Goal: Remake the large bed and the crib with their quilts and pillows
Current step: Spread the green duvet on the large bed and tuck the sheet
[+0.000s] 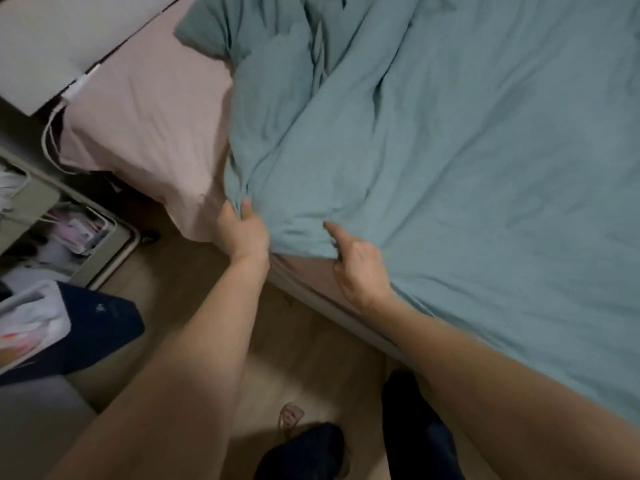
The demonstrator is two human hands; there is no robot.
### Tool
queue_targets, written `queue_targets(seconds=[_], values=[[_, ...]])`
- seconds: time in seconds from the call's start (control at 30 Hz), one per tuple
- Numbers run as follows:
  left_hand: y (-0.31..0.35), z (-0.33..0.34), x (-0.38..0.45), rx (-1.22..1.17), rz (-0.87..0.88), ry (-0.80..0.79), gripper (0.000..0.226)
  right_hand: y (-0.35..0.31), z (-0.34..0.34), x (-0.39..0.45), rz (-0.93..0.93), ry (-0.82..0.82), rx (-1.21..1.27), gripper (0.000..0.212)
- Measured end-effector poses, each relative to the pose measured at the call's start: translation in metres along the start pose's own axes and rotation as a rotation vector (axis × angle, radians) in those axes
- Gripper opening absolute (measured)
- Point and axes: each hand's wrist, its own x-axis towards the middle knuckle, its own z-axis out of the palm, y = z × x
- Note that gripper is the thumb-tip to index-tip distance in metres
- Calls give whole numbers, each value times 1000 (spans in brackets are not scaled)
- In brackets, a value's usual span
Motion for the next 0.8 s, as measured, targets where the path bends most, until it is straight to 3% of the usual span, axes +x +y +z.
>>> queue_targets(seconds=[0.07,0.1,0.2,0.23,0.3,0.37,0.5,0.67,0.8], values=[[1,-3,3,13,111,-10,29,-3,5,-7,-30,184,57,67],[-6,-8,3,74,133,-10,29,-4,13,-11,-16,190,42,68],[-22,-14,3,231,106,-21,24,-5,31,-11,50,-74,-58,63],[-25,-14,5,215,149,6,23,-4,34,-7,22,-72,-48,64],[-23,-14,6,152,235,65,23,-3,34,-3,-52,118,32,67],[-37,-10,4,193,227,75,22,1,46,-7,-74,164,49,68],[-71,-4,-1,416,81,-76,24,27,82,-6,-17,-190,-96,58],[-82,9,17,610,-85,-211,30,45,110,20,85,-506,-172,61],[-85,-1,38,791,-201,-446,34,37,97,34,101,-827,-291,60]])
